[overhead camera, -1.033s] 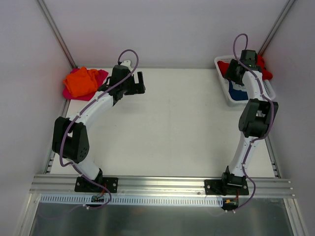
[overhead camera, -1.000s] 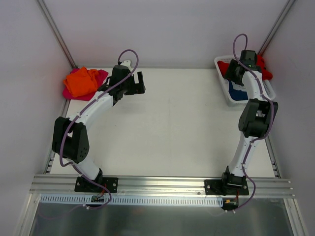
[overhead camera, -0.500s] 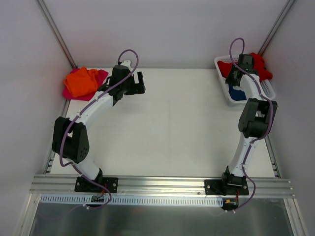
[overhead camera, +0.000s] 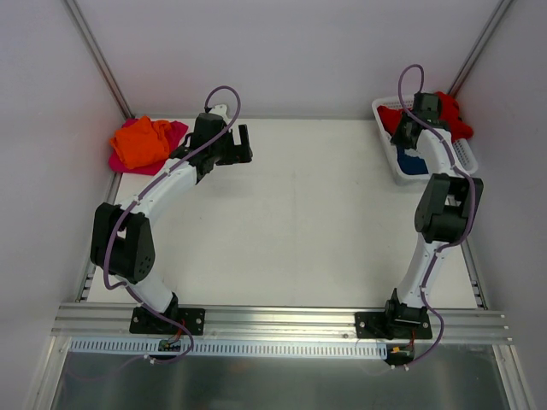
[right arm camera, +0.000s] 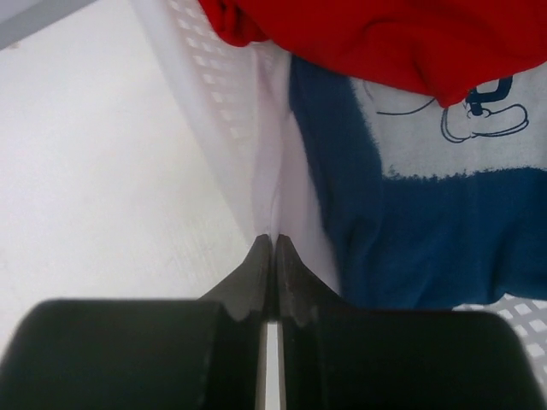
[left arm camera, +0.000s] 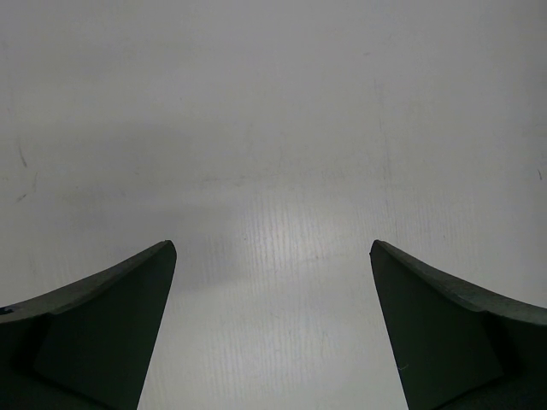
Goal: Fold and stack the t-shirts
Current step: Grab crumpled tshirt from bin with the right arm, then move the tshirt to the center of the board
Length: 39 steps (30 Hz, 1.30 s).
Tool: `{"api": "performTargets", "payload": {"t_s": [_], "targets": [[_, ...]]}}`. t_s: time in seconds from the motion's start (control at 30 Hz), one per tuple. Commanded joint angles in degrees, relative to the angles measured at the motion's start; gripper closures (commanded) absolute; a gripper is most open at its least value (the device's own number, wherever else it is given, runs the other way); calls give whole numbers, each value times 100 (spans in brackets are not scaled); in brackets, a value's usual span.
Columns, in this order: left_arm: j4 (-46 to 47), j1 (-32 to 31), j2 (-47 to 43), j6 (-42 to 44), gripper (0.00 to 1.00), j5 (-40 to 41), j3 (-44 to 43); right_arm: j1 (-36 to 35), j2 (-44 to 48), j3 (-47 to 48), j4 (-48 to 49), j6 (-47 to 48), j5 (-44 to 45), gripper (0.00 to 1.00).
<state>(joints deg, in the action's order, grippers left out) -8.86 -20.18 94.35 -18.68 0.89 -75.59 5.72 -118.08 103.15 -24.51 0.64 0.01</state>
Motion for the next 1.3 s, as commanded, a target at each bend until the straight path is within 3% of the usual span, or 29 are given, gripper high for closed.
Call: {"api": "performTargets", "payload": {"t_s": [0.0, 0.47, 0.7, 0.87, 1.27], "targets": [[95, 6, -109, -48, 1, -71, 44, -290, 926, 117, -106, 146, -36, 100], [95, -3, -303, -119, 1, -71, 229, -1309, 3009, 935, -186, 876, 1009, 100], [104, -3, -399, -136, 1, -71, 299, -1757, 3906, 672, 227, 1244, 1501, 100], [95, -12, -461, -136, 1, -71, 317, -1960, 4846, -347, 1273, 1386, 1695, 100], [104, -82, -417, -215, 1, -71, 282, -2452, 5533, -743, 2002, 1930, 1677, 100]]}}
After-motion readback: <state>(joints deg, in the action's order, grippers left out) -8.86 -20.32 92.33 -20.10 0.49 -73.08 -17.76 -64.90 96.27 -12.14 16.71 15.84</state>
